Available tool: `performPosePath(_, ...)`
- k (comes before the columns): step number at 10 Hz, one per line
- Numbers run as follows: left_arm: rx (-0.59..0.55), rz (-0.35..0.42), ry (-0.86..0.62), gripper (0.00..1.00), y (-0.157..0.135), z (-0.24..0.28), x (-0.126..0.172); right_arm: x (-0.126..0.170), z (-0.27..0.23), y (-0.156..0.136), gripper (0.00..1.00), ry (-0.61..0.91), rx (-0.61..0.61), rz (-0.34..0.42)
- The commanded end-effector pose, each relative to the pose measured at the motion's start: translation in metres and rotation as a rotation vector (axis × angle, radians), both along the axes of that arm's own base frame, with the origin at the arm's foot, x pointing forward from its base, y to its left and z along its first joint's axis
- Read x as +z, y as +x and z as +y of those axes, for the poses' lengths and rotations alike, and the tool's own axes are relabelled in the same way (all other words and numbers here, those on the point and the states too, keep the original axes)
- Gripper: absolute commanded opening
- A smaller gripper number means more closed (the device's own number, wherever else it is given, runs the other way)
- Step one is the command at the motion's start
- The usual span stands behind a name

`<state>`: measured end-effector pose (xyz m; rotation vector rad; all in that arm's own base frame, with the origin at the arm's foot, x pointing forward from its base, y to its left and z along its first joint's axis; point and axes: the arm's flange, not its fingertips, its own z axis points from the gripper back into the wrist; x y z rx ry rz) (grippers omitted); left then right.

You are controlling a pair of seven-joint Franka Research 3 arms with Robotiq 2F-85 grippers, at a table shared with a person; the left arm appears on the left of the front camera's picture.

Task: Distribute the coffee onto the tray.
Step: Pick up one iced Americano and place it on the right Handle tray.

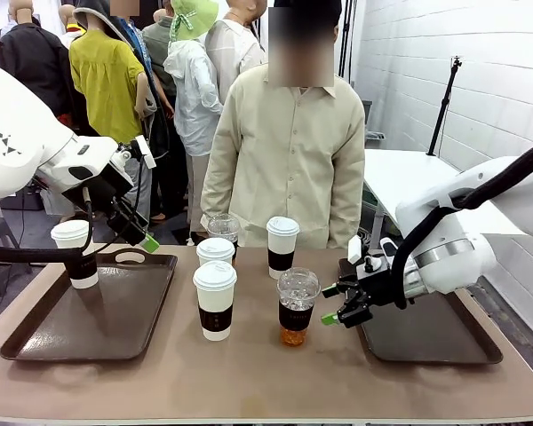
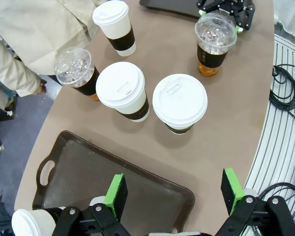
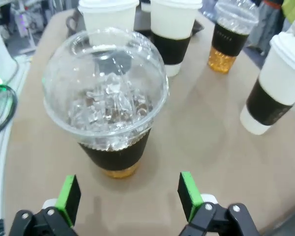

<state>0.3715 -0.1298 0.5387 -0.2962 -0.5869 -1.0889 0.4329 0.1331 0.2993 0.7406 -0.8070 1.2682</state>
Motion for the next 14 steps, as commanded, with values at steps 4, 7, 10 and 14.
performPosePath(4,-0.007,0.007,-0.010,1.00,0.001,0.001,0.000,-0.020,0.003,0.006,1.00,0.117,0.037,-0.016)
performPosePath(7,-0.007,0.007,-0.010,1.00,0.001,0.001,0.000,-0.029,-0.002,0.005,1.00,0.194,0.075,-0.037)
performPosePath(10,-0.007,0.007,-0.010,1.00,0.001,0.001,0.000,-0.038,0.001,0.010,1.00,0.206,0.043,-0.054)
performPosePath(14,-0.007,0.007,-0.010,1.00,0.001,0.001,0.000,-0.044,0.004,0.013,1.00,0.257,0.050,-0.047)
